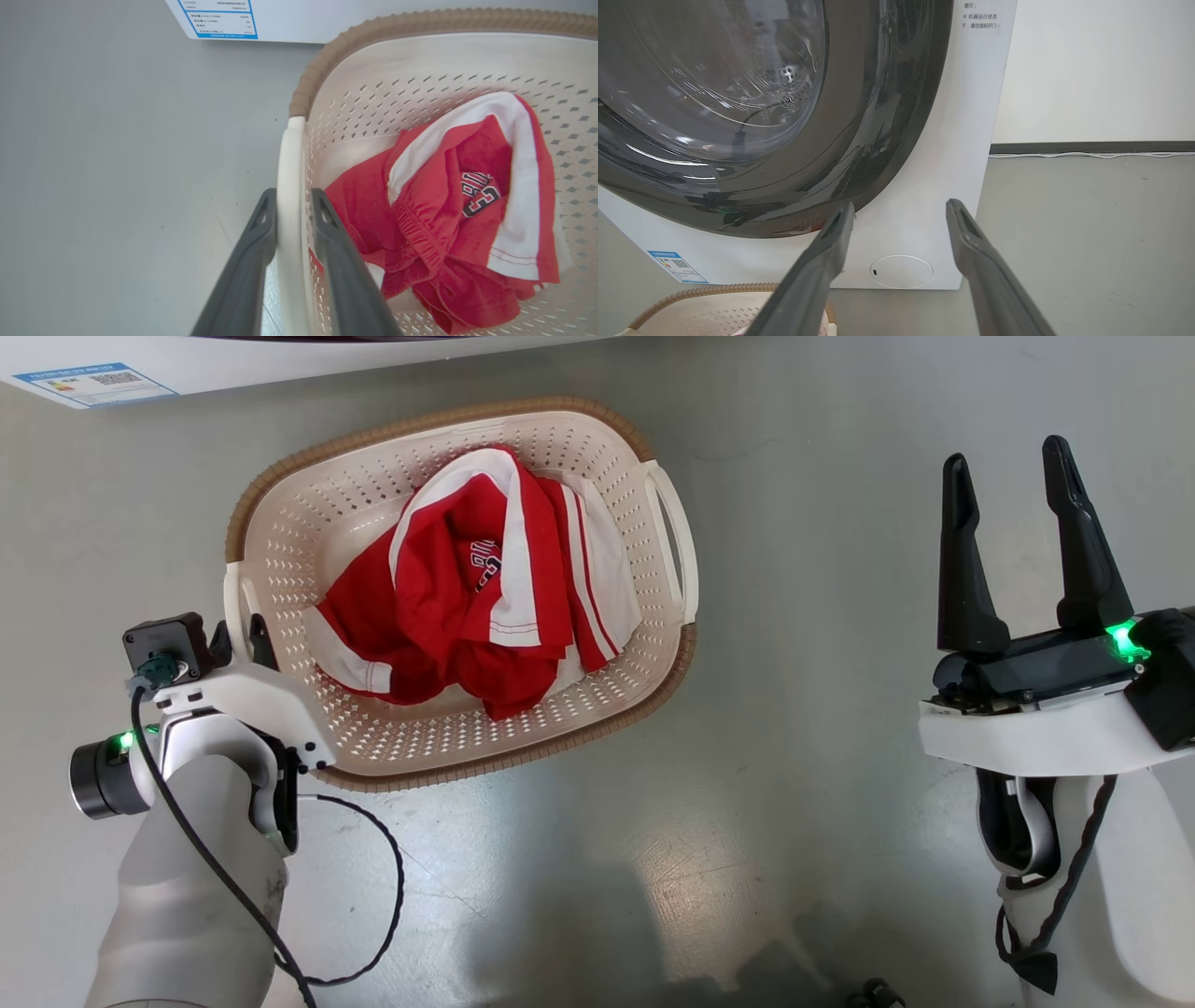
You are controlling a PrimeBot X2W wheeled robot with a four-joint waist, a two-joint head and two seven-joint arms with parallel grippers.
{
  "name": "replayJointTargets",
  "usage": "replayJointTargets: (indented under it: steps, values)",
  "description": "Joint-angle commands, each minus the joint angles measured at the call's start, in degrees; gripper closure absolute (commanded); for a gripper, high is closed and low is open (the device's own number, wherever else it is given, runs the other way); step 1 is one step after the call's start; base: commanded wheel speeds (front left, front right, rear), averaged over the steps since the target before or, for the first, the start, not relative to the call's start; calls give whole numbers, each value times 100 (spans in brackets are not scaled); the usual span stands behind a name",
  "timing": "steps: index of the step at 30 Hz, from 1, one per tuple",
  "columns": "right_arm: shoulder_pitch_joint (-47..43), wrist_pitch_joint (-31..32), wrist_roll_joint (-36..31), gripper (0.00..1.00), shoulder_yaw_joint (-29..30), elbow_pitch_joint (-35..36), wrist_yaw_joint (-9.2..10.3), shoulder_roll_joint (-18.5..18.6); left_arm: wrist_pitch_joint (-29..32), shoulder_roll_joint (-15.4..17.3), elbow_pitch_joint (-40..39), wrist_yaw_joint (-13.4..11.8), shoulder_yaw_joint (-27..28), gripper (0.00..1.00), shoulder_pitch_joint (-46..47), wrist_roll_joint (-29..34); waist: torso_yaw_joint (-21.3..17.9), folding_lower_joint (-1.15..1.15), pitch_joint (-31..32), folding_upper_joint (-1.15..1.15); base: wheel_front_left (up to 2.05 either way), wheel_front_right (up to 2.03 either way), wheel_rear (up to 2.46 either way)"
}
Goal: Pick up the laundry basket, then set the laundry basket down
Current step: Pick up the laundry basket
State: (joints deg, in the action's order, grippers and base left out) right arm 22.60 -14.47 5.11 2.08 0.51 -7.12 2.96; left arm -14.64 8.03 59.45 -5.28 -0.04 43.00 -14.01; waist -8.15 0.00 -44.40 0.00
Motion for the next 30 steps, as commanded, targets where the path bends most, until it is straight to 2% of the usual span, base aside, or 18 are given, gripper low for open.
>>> replayJointTargets:
  steps: [1,2,5,18,30]
  values:
    - [-29,-52,50,0,-104,109,-36,-8,-36,170,-32,15,131,33,23,41,-1,0,4,0,0,0,0]
    - [-28,-52,50,0,-103,110,-36,-8,-36,168,-28,13,135,16,23,50,0,0,6,0,0,0,0]
    - [-24,-52,51,0,-102,112,-36,-8,-36,167,-44,6,142,0,22,83,2,0,12,0,0,0,0]
    - [-68,-52,58,0,-55,11,-36,-8,-36,110,-633,16,239,0,-300,259,88,0,287,0,0,0,0]
    - [-286,-52,-51,0,-33,-290,-36,-8,-36,-273,-2463,207,513,0,-1488,505,318,0,1283,0,0,0,0]
